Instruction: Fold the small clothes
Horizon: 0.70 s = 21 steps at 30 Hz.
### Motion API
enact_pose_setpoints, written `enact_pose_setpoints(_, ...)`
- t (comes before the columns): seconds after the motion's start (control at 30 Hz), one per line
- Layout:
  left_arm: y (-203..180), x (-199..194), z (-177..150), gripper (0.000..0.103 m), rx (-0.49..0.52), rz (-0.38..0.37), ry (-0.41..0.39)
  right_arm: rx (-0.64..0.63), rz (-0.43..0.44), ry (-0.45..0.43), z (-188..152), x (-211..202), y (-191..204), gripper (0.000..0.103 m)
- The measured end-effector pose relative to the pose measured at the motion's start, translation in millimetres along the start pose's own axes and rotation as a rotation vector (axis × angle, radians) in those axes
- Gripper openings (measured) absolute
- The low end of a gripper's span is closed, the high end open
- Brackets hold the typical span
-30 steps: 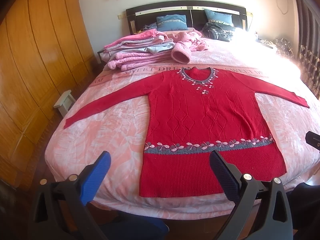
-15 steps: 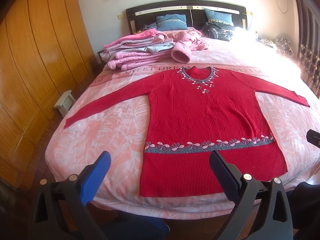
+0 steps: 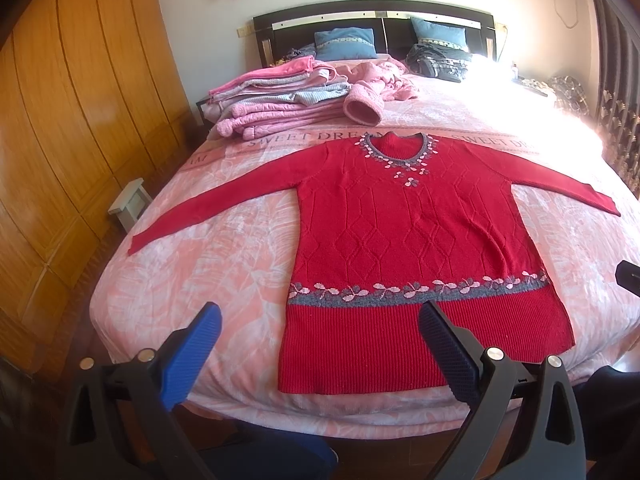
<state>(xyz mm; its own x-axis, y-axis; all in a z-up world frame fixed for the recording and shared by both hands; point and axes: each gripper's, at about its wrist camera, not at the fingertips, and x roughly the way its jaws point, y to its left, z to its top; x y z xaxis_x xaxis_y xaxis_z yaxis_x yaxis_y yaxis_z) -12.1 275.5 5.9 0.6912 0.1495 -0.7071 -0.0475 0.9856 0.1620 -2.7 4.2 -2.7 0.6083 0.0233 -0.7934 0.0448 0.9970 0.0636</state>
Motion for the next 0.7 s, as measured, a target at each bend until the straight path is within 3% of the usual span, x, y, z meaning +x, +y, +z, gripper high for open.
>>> enact_pose_setpoints(0.7,-1.4,0.8,-0.3,0.099,0.0,0.002,-0.005,0.004,-0.003,-0.003,-0.1,-3.2,-3.1,0.1)
